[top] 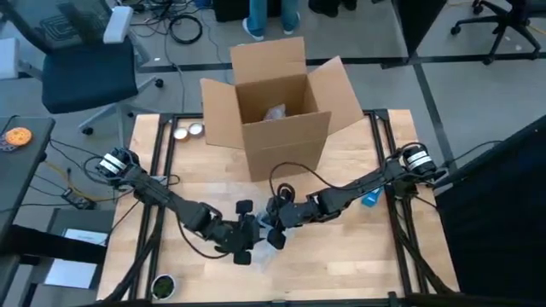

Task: Wrap mug
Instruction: Wrap the blue cup with bubble wrap

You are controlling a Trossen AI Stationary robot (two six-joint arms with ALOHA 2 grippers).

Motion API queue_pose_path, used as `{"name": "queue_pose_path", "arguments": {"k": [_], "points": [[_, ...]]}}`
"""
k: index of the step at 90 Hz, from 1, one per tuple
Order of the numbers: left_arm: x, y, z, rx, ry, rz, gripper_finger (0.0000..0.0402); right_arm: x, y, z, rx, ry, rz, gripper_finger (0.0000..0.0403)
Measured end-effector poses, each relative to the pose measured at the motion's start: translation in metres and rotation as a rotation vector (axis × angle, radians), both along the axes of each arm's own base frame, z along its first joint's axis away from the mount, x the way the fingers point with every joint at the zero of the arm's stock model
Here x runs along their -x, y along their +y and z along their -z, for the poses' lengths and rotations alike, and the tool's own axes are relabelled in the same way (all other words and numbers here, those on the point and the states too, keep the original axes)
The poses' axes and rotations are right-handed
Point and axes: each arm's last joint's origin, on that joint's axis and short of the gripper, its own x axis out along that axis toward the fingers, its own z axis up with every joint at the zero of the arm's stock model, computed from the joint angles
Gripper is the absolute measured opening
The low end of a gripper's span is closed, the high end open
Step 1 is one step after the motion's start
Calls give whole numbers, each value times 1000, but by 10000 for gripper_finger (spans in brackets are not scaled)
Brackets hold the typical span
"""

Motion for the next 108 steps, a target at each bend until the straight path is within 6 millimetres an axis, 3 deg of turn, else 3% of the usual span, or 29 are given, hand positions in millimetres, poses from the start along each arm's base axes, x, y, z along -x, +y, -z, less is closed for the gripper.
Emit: {"name": "queue_pose_path", "arguments": {"k": [21,44,54,71,83,93,108], "points": [[1,6,6,12,26,-19,143,3,-1,-10,-10,-20,-5,31],[0,7,6,24,24,-26,143,19,-5,-51,-12,-113,-95,91],[0,7,6,23,28,-26,143,24,-1,-57,-17,-121,-145,103],[1,7,7,18,36,-27,143,22,6,-35,-1,-13,-150,83],[2,8,6,4,54,-9,143,9,5,-14,-6,11,-134,53],[7,9,-8,0,59,-3,143,0,0,8,-42,77,-120,26],[22,13,-34,-7,67,7,143,-6,-5,22,-89,120,-131,3]]}}
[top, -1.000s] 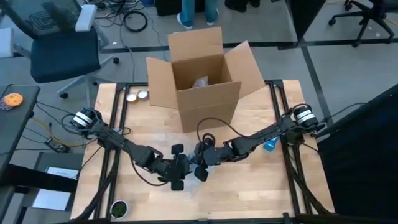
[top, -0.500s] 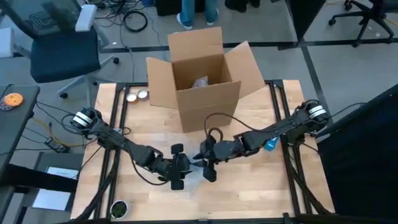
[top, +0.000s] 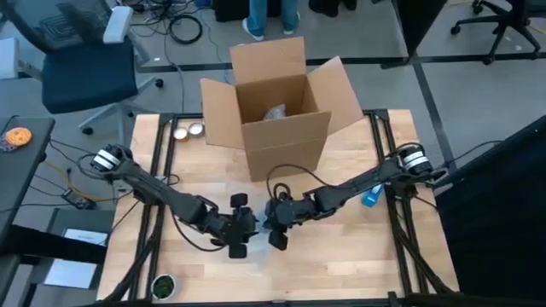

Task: Wrap mug
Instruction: Wrap the blue cup with bubble wrap

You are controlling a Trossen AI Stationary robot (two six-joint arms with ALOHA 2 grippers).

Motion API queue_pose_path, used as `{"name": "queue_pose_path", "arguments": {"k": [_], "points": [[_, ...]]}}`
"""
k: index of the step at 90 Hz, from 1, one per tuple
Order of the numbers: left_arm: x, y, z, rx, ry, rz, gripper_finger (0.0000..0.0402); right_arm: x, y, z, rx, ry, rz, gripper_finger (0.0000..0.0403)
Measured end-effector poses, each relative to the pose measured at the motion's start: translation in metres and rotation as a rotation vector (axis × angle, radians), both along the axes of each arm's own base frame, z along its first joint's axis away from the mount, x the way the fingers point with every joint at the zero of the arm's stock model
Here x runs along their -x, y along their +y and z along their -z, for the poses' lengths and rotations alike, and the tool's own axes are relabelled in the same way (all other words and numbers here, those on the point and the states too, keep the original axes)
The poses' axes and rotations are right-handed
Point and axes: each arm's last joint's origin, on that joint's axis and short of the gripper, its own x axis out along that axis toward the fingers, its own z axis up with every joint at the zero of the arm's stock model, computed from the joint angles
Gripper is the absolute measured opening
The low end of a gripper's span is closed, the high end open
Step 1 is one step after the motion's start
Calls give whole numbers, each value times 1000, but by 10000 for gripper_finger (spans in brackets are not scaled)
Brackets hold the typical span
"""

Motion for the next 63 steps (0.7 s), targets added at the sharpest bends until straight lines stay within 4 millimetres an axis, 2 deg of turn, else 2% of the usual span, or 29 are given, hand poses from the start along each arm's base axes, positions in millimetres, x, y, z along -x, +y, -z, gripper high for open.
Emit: {"name": "queue_pose_path", "arguments": {"k": [9,19,44,63], "points": [[13,1,-11,16,13,-8,143,-1,1,3,-15,12,-2,4],[23,0,-5,28,85,-55,143,0,4,3,-18,14,-13,1],[23,-3,58,71,88,-109,143,5,8,6,-30,65,-11,0],[4,-5,85,142,-43,-75,143,6,8,5,-44,99,-25,0]]}}
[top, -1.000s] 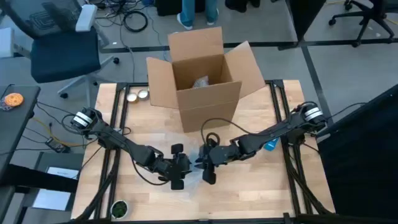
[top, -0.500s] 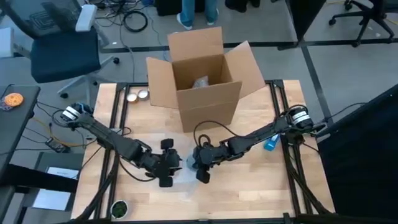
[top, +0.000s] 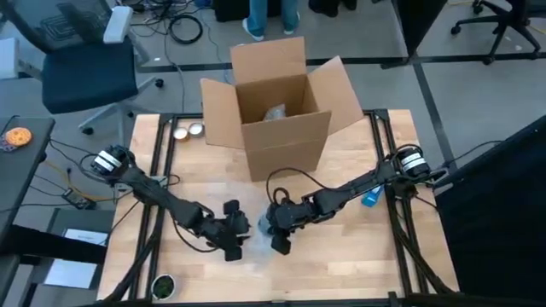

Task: Wrap mug
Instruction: Wrap the blue cup with bubble wrap

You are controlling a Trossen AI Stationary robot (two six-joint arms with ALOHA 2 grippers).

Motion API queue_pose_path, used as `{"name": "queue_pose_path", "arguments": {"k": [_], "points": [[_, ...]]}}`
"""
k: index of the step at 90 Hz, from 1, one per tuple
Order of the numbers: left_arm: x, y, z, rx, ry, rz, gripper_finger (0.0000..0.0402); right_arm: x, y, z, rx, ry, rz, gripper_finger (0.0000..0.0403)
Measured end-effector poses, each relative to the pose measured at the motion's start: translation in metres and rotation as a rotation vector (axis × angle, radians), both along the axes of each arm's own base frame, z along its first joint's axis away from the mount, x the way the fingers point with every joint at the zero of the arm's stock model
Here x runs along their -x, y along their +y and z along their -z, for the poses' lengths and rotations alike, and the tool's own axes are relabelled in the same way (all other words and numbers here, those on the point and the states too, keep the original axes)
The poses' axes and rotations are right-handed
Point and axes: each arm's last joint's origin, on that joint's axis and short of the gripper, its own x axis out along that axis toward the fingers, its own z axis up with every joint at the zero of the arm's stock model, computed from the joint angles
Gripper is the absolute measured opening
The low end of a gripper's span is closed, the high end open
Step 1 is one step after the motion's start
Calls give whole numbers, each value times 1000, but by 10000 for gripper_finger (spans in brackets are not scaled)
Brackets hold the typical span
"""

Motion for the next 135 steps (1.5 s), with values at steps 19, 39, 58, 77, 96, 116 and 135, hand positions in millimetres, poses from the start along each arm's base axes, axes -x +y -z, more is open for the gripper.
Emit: {"name": "queue_pose_path", "arguments": {"k": [19,39,58,77,96,116,135], "points": [[-20,0,14,-25,-34,32,143,1,-2,-16,51,123,-3,0],[-36,-4,15,27,-164,88,143,8,-5,-16,88,237,-7,0],[-35,-2,2,-14,-210,124,143,13,-5,-7,114,326,-7,0],[-20,8,-21,-74,-163,114,143,15,2,0,121,357,-36,0],[-15,13,-24,-116,-140,72,143,16,6,-15,128,370,-37,0],[-18,12,-26,-103,-179,63,143,10,9,-49,133,327,-49,0],[-20,11,-28,-93,-205,59,143,6,9,-67,170,281,-68,0]]}}
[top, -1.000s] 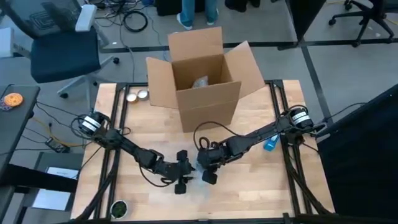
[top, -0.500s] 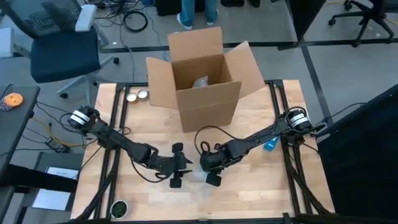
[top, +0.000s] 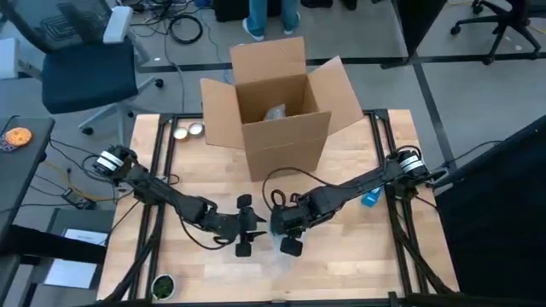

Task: Wrap mug
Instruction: Wrap the blue cup with bubble wrap

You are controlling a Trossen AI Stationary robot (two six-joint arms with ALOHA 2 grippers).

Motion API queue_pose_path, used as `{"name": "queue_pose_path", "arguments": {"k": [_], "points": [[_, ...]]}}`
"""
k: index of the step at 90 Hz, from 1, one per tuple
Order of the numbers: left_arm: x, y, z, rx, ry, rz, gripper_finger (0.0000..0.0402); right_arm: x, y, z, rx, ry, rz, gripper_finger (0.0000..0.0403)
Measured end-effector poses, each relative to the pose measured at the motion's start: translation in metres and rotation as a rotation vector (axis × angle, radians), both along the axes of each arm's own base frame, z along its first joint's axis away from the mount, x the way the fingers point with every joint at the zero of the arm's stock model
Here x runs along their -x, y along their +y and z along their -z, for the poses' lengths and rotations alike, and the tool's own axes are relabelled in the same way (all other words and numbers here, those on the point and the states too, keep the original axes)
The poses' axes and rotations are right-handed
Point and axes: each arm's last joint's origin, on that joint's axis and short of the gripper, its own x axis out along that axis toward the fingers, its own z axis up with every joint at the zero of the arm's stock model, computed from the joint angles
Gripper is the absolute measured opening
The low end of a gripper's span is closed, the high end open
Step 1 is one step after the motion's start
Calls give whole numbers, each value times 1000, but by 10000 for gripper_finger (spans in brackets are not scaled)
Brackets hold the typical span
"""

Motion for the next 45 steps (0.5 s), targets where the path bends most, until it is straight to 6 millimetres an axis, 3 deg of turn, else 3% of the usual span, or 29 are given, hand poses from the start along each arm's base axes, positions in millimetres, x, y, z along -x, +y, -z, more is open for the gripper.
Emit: {"name": "queue_pose_path", "arguments": {"k": [5,34,45], "points": [[0,0,-1,0,-9,2,143,-1,-1,3,18,-12,6,0],[-3,-2,-9,17,-88,20,143,-16,-6,61,43,76,6,0],[-6,-5,-3,16,-89,48,143,-24,-5,74,35,70,-39,0]]}}
